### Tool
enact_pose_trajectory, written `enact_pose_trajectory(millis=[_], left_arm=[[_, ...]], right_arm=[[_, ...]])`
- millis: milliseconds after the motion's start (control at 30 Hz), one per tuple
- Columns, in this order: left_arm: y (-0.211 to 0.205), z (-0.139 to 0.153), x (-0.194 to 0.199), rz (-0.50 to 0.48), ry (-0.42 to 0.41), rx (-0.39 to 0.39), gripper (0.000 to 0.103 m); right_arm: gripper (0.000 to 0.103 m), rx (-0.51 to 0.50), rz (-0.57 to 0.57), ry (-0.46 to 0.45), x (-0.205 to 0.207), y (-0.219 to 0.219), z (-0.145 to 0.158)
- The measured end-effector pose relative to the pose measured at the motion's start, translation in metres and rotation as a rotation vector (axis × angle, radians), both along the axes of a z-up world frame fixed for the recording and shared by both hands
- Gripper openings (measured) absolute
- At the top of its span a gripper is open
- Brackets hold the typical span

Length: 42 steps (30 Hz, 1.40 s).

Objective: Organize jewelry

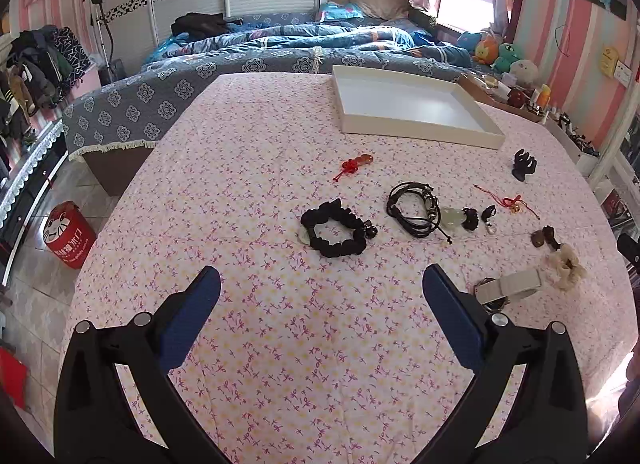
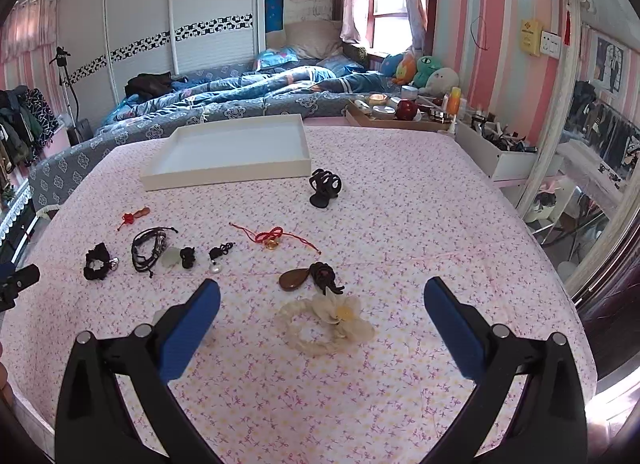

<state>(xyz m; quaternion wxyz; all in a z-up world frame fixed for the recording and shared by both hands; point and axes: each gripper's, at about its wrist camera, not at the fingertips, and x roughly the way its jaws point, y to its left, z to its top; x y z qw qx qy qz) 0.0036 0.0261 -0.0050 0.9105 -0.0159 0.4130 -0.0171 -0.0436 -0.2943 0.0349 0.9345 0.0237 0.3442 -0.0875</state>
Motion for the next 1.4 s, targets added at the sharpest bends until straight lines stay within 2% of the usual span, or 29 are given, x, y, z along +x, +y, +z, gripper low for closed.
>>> enact_pose_trajectory(millis=[367,667,933,1000,1100,1167,1333,1400], left_arm=[[0.013,0.014,0.004,-0.010,-0.036,0.004,0.100],[0.007,0.022,0.022,-0.064,-0.047,0.012,0.100],[0.004,0.020,0.043,-0.084,-0.049,0.001,0.099],[0.004,0.016,0.049,-0.087,-0.042,0.000,0.093],[0.004,0.006,0.059,-0.094,-0.008,-0.008,0.079],[0.004,-0.002,0.066,-0.100,0.017,-0.011,0.070],[0.003,-0.014,0.079,-0.116,0.054,-0.014,0.064],[0.004,-0.019,0.086,-0.118,0.072,-0.019,0.062]], right_arm=[[0.102,0.005,0.004,0.039,0.024,0.009,0.002],[0.102,-0.005,0.028,0.053,0.050,0.026,0.006],[0.101,0.001,0.050,0.081,0.073,0.038,-0.006],[0.098,-0.005,0.062,0.090,0.079,0.042,-0.009],[0.089,-0.012,0.090,0.112,0.091,0.050,-0.016],[0.086,-0.011,0.115,0.132,0.098,0.056,-0.021],[0.075,-0.015,0.184,0.171,0.115,0.072,-0.032],[0.074,-0.004,0.212,0.199,0.124,0.076,-0.039]])
